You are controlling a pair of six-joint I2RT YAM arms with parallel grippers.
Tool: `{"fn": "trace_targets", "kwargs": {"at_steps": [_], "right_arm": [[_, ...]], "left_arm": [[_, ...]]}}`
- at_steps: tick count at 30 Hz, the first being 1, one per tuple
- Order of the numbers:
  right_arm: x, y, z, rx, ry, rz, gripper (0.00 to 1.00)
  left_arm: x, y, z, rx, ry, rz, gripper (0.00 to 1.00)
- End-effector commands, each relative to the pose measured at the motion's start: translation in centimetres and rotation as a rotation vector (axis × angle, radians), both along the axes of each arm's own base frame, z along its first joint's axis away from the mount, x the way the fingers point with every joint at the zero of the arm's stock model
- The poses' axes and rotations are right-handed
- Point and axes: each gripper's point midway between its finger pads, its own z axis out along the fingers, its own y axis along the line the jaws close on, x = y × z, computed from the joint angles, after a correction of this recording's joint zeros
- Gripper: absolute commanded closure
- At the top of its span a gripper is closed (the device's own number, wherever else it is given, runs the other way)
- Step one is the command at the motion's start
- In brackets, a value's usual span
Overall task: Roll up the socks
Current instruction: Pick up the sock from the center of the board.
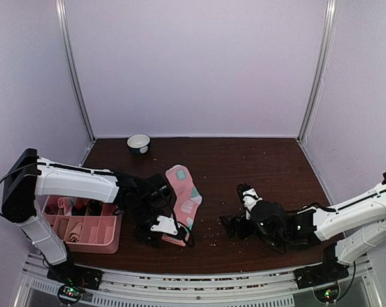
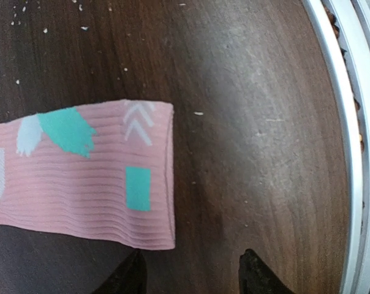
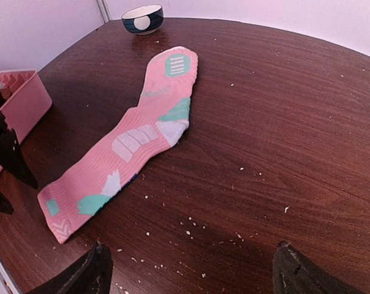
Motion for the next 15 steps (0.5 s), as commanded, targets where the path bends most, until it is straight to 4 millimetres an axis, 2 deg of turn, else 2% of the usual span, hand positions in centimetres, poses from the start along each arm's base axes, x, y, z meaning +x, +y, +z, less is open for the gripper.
{"fn": "trace_targets", "kwargs": {"at_steps": [1, 6, 11, 15], "right_arm": [[-1.3, 1.1, -0.7, 0.086, 0.017, 0.091, 0.16], [-1.8, 1.5, -1.1, 0.108, 0.026, 0.12, 0.24], [-2.2, 2.0, -1.2, 0.09, 0.015, 0.15, 0.27], [-2.5, 2.0, -1.2, 0.08, 0.009, 0.162, 0.27]], "left_arm": [[1.7, -1.8, 0.0, -0.065, -0.089, -0.04, 0.5], [1.0, -2.0, -1.1, -0.048, -0.067, -0.072, 0.59], [0.3, -1.7, -2.6, -0.019, -0.048, -0.093, 0.6], [1.0, -1.5, -3.2, 0.002, -0.08, -0.076, 0.61]]}}
